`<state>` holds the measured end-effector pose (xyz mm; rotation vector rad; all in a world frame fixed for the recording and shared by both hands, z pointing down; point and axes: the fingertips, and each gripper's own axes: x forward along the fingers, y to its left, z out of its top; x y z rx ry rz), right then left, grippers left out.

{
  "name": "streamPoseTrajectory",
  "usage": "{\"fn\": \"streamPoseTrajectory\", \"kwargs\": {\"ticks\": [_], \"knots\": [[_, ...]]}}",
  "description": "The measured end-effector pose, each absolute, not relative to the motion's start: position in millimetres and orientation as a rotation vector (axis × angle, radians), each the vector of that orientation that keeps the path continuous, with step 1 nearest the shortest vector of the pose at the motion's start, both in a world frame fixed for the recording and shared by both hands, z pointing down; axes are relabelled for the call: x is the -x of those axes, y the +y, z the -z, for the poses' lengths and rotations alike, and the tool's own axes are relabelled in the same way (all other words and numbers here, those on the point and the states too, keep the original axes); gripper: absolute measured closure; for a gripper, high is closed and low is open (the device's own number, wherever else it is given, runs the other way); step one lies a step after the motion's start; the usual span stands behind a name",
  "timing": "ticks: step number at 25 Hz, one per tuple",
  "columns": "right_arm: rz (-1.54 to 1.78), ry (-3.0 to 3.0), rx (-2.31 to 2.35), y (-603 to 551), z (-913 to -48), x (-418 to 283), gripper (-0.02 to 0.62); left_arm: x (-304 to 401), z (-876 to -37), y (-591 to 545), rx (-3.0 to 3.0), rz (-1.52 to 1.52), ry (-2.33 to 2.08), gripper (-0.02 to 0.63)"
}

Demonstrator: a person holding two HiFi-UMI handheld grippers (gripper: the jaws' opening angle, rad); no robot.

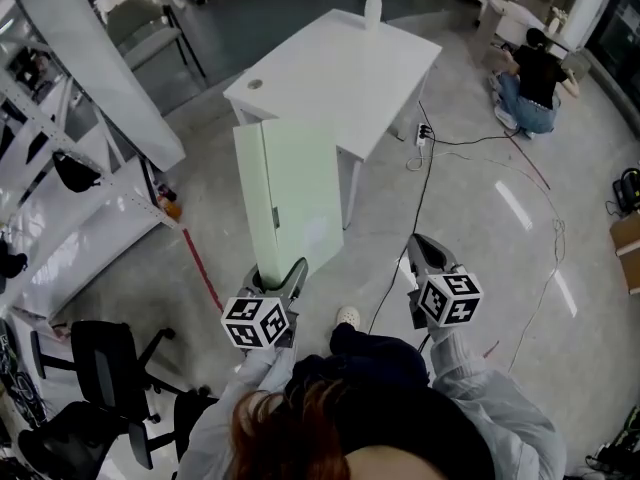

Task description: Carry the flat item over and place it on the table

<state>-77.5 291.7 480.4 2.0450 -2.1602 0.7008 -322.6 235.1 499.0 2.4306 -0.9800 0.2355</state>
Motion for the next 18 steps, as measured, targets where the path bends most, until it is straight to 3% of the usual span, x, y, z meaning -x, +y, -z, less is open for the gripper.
{"fn": "streamPoseTrajectory", "kwargs": {"ticks": [18], "knots": [[-0.720,-2.168,-2.093,219.3,-485.5,16.3,0.586,249.6,-465.4,149.9,-2.475,-0.063,-0.915,0.331]]}}
